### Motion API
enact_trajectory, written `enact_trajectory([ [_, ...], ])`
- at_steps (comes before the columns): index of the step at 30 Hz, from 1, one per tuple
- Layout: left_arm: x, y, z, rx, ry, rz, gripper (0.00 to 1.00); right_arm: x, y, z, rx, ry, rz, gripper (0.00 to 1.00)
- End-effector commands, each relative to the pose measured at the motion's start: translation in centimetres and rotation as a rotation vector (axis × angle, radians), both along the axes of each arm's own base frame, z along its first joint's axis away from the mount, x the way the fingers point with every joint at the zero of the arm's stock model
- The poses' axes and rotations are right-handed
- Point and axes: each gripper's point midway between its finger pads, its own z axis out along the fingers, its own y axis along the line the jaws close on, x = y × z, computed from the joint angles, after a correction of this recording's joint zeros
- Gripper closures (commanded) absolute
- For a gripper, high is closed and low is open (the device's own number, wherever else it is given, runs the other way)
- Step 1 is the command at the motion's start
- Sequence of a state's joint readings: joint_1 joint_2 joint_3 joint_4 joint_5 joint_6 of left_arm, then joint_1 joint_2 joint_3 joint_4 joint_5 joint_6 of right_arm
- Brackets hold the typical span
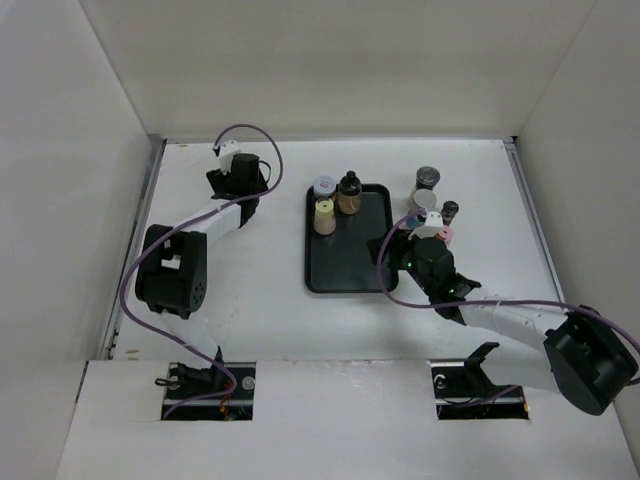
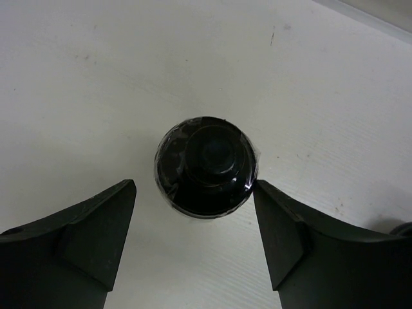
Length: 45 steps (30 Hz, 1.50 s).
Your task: Organize the condiment bottles
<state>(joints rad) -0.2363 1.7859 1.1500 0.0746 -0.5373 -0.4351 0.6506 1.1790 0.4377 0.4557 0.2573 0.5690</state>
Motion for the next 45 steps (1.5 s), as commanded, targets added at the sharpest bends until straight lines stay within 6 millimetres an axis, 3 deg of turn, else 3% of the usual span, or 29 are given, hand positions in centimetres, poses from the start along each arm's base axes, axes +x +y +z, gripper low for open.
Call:
enact_trajectory([
  [1, 2.1, -0.2, 2.9, -0.028, -0.097, 0.000, 0.28, 0.8, 1.5, 3.1, 0.051, -0.073, 0.026, 0.21],
  [18, 3.7, 0.1, 2.5, 0.016, -0.083, 0.000, 0.39, 0.7, 1.6, 3.2, 0.050, -0.076, 0.033, 0.20],
  [26, 2.8, 0.1, 3.1, 0.024, -0.090, -0.004, 0.65, 0.5, 1.5, 3.4, 0.050, -0.081, 0.034, 0.19],
  [31, 0.6, -1.8, 9.0, 0.009, -0.223, -0.027, 0.67, 0.4, 1.3, 3.9, 0.060, -0.097, 0.026, 0.16],
  [37, -2.5, -7.2, 17.9, -0.049, -0.398, -0.163, 0.67, 0.3, 0.7, 4.4, 0.070, -0.113, 0.012, 0.16],
  [39, -3.4, -10.0, 20.7, -0.078, -0.454, -0.223, 0.68, 0.3, 0.4, 4.7, 0.075, -0.124, 0.000, 0.26],
  [42, -4.3, -15.2, 24.2, -0.105, -0.507, -0.342, 0.68, 0.4, -0.1, 4.7, 0.077, -0.124, -0.025, 0.56],
  [45, -5.1, -20.7, 26.0, -0.126, -0.535, -0.462, 0.68, 0.3, -0.3, 4.9, 0.081, -0.133, -0.034, 0.64],
])
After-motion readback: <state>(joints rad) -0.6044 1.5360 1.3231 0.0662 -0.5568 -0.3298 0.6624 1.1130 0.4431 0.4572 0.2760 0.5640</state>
